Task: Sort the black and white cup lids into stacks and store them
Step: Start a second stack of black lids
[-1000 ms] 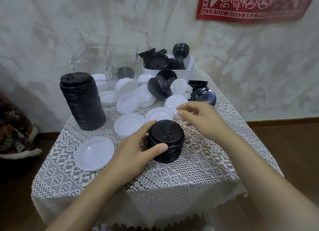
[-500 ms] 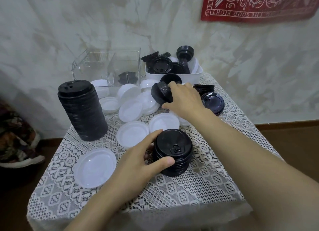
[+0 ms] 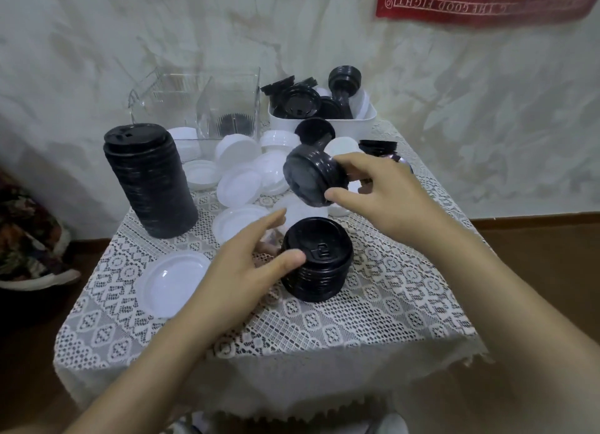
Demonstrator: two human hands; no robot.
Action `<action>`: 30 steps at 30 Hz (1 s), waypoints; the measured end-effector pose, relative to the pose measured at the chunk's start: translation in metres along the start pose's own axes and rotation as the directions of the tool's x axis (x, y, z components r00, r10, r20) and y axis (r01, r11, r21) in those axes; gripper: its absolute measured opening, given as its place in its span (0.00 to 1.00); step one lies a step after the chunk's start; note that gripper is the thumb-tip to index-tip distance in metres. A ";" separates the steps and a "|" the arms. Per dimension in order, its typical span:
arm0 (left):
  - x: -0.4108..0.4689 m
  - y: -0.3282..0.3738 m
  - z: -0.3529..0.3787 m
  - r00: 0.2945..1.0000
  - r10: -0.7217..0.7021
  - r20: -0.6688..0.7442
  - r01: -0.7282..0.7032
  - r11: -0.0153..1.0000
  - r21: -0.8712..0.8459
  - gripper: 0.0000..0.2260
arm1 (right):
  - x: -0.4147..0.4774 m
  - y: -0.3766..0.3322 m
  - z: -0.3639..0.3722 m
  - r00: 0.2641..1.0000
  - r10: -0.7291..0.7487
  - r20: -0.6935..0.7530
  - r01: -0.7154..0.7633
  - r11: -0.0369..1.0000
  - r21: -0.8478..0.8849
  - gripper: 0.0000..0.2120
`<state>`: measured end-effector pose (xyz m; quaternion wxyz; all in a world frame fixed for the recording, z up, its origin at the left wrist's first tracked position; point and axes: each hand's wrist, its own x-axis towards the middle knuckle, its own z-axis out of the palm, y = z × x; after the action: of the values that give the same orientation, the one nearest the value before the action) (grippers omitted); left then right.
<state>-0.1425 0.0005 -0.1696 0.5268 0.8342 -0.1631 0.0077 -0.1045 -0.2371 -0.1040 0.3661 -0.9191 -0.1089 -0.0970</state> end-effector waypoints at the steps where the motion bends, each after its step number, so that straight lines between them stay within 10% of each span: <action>1: 0.001 0.002 0.000 0.999 0.015 -0.048 -0.016 1.000 -0.023 0.34 | -0.006 -0.003 -0.002 1.000 -0.010 0.014 0.010 1.000 0.011 0.23; 10: 0.015 0.020 -0.002 0.971 -0.003 -0.238 -0.074 0.946 -0.316 0.32 | -0.034 -0.033 0.025 0.979 -0.184 -0.090 0.195 0.972 0.133 0.20; 18: 0.019 0.019 -0.006 0.984 -0.023 -0.176 -0.066 0.873 -0.483 0.33 | -0.034 -0.039 0.027 0.992 -0.116 0.045 0.071 0.829 0.555 0.19; 30: 0.019 0.010 -0.011 0.948 0.051 -0.315 -0.030 0.997 0.069 0.39 | -0.035 -0.016 0.015 0.998 -0.030 -0.053 0.051 0.894 0.446 0.21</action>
<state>-0.1254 0.0014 -0.1524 0.5191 0.8349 -0.0933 0.1573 -0.1409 -0.2199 -0.1131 0.5676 -0.8056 -0.1391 -0.0977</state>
